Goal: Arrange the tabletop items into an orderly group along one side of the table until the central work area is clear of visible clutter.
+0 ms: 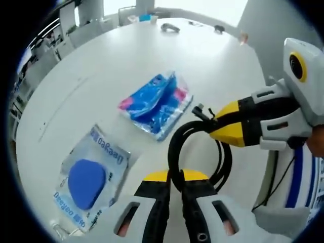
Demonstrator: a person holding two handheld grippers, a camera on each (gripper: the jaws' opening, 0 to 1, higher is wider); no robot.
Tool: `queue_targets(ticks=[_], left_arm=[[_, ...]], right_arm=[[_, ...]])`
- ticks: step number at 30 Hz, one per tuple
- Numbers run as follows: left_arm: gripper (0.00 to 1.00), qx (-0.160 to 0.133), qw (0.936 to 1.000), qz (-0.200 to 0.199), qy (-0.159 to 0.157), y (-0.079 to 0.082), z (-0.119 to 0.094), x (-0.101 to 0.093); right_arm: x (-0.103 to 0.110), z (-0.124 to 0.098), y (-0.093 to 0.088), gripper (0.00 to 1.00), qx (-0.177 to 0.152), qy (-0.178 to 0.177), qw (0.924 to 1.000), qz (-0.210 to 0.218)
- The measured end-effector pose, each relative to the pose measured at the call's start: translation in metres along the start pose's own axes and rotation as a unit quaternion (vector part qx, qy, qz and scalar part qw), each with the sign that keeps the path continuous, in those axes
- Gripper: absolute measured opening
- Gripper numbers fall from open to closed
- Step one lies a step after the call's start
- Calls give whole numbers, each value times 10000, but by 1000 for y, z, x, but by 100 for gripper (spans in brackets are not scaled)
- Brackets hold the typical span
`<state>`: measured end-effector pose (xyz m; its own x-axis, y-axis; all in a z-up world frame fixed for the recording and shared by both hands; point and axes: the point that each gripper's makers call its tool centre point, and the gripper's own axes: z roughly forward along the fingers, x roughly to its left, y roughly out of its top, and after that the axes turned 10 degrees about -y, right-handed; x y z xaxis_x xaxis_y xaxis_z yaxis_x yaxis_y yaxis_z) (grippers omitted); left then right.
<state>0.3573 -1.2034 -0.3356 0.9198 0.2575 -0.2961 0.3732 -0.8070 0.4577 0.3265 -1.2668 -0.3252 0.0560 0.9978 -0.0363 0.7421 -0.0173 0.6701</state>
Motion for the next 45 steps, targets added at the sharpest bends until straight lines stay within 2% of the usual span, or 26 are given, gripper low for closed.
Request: queue_targets(ticks=[8, 20, 45], left_arm=[[3, 180, 9998, -38, -51, -3, 17, 0], [3, 331, 9994, -88, 7, -4, 27, 5], [4, 415, 9991, -42, 76, -10, 35, 11]], right_arm=[[-8, 12, -13, 7, 157, 37, 9998, 76], [-11, 28, -22, 7, 271, 139, 9995, 124], [-8, 35, -29, 9, 316, 198, 9993, 47]])
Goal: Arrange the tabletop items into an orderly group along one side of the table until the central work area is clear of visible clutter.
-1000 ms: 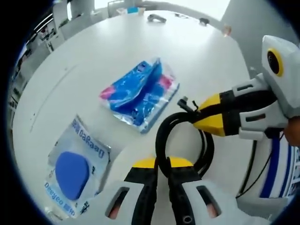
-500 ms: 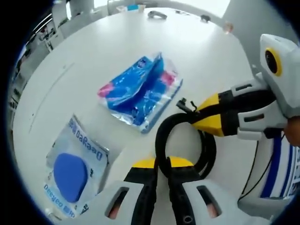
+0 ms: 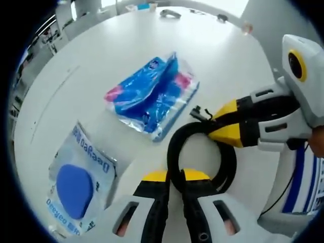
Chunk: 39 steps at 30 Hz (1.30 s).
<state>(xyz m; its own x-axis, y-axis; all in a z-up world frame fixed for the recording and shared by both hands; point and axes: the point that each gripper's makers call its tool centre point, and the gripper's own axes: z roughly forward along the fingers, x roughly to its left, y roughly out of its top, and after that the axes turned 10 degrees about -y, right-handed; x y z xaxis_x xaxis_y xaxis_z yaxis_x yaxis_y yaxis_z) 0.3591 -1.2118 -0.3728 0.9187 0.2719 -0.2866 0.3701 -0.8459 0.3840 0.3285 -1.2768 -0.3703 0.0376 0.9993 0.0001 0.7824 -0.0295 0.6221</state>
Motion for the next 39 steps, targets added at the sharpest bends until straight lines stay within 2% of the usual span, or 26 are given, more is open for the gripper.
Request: queue_targets(ticks=[9, 14, 23, 39], left_arm=[[9, -60, 9999, 100, -6, 0, 0, 2], [18, -51, 9999, 117, 42, -3, -1, 4], [24, -179, 9998, 85, 40, -3, -4, 6], [36, -389, 9991, 116, 91, -1, -19, 10]], right_arm=[[-1, 0, 0, 12, -20, -38, 10000, -64], [-1, 0, -1, 17, 5, -70, 9999, -74], [-1, -1, 0, 20, -26, -103, 9999, -59], [0, -4, 4, 27, -118, -166, 9998, -74]])
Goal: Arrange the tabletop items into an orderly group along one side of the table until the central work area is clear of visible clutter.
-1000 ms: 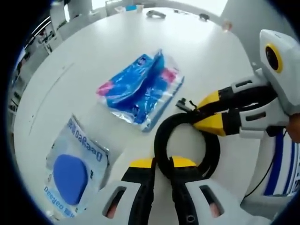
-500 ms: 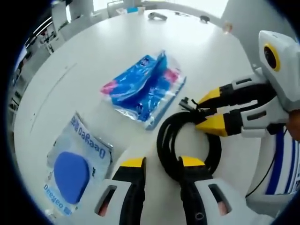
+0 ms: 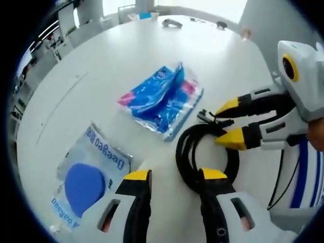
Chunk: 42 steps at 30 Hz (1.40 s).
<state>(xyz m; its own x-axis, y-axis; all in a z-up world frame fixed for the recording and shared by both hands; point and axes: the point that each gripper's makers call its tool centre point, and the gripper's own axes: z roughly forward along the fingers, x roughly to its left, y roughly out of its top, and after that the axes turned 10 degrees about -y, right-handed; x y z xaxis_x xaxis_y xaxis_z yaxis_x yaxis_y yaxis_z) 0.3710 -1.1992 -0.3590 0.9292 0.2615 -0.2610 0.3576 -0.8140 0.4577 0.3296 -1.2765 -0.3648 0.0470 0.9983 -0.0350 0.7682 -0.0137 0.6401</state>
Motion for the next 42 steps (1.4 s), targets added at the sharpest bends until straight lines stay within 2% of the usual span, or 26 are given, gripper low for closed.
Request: queue_targets(ticks=[10, 16, 26, 30, 42], left_arm=[[43, -145, 9999, -42, -46, 3, -8, -2], [47, -233, 9997, -54, -79, 4, -15, -4], [54, -398, 9991, -36, -150, 4, -31, -6], [57, -551, 9981, -147, -230, 6, -40, -5], [60, -873, 9957, -253, -205, 6, -71, 10]], right_arm=[[-2, -6, 4, 32, -85, -98, 9999, 18], [-3, -12, 7, 39, -151, -193, 9997, 47], [1, -22, 21, 45, -385, -269, 9987, 218], [3, -27, 29, 47, -506, -340, 9978, 272], [30, -34, 52, 46, -865, -184, 9937, 684]])
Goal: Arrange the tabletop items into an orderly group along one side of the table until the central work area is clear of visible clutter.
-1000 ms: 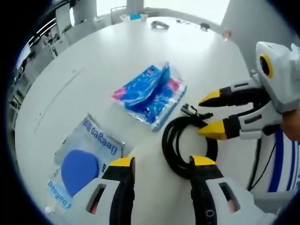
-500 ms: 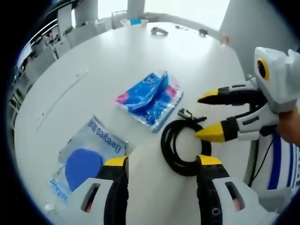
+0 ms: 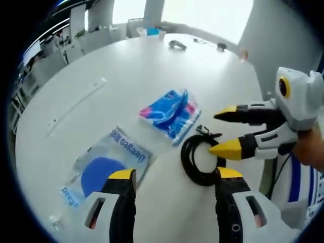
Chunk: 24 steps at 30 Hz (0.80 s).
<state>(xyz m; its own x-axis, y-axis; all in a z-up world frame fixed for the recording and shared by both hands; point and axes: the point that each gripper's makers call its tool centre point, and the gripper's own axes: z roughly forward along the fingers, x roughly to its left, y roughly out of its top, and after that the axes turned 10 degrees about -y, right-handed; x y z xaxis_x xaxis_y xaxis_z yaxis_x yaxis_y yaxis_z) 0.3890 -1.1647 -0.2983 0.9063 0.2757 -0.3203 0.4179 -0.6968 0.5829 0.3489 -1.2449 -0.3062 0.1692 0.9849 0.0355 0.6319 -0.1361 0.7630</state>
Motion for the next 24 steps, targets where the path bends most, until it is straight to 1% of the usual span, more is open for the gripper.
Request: queue_targets(ticks=[6, 11, 22, 24], left_arm=[[60, -18, 10000, -9, 86, -3, -14, 11], [61, -117, 9998, 8, 136, 0, -26, 17], [62, -212, 9993, 20, 317, -3, -53, 39], [62, -224, 9991, 13, 348, -5, -59, 43]], right_arm=[[21, 3, 6, 47, -56, 116, 9999, 76], [37, 5, 13, 48, -108, 197, 9997, 68], [51, 7, 34, 50, -257, 265, 9993, -9], [52, 7, 35, 50, -252, 265, 9993, -15]])
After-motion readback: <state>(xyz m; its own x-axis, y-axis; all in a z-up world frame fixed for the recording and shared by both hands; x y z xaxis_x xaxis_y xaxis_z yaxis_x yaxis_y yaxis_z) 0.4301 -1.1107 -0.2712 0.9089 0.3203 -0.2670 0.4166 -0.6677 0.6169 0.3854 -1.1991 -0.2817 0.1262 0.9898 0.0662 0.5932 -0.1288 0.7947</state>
